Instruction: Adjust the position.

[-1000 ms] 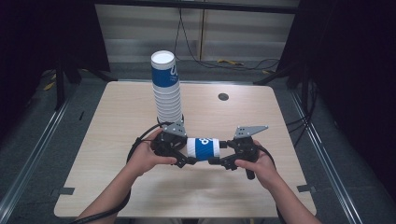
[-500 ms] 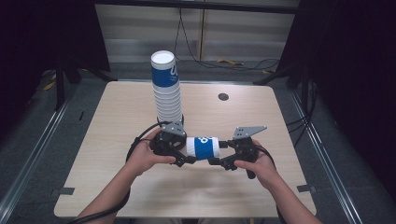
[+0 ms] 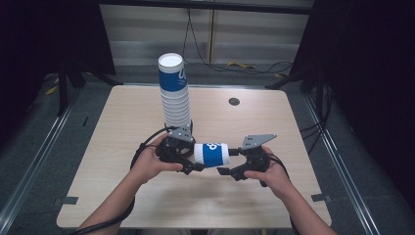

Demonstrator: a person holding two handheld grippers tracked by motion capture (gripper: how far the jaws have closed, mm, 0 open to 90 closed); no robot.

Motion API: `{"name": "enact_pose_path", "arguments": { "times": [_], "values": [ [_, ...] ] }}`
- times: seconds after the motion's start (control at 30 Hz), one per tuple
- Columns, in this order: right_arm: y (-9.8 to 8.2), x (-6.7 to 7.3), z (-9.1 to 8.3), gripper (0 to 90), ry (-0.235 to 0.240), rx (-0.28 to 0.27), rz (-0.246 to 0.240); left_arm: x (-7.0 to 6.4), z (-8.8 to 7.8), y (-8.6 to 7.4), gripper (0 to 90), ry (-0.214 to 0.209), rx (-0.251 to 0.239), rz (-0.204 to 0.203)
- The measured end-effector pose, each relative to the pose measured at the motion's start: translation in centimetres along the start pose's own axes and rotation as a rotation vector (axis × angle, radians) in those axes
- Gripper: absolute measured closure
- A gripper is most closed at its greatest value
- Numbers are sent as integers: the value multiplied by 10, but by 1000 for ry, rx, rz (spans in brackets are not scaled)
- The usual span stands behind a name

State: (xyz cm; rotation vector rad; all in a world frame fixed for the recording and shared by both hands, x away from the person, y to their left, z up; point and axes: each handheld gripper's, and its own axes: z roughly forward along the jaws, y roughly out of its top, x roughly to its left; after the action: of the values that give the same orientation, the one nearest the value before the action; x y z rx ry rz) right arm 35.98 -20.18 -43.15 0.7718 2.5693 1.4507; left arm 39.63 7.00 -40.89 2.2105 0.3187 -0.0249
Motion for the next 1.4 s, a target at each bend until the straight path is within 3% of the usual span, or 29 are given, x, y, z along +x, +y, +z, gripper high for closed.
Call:
{"name": "enact_pose_path", "arguments": {
  "times": [0.17,0.27,0.7,0.9,1.2,1.4],
  "values": [
    [0,1,-1,218,-21,27,-33,1,0,0,192,-2,19,-9],
    [1,3,-1,215,-46,73,-90,1,0,-1,192,2,37,-6],
    [4,6,-4,200,-67,120,-150,1,1,0,190,13,92,6],
    [7,6,-6,196,-68,142,-166,1,3,0,189,14,132,2],
    [16,10,-3,164,-49,230,-213,-2,7,3,188,24,190,34],
    [22,12,-2,159,-33,254,-235,-5,10,5,188,26,229,65]
  ]
}}
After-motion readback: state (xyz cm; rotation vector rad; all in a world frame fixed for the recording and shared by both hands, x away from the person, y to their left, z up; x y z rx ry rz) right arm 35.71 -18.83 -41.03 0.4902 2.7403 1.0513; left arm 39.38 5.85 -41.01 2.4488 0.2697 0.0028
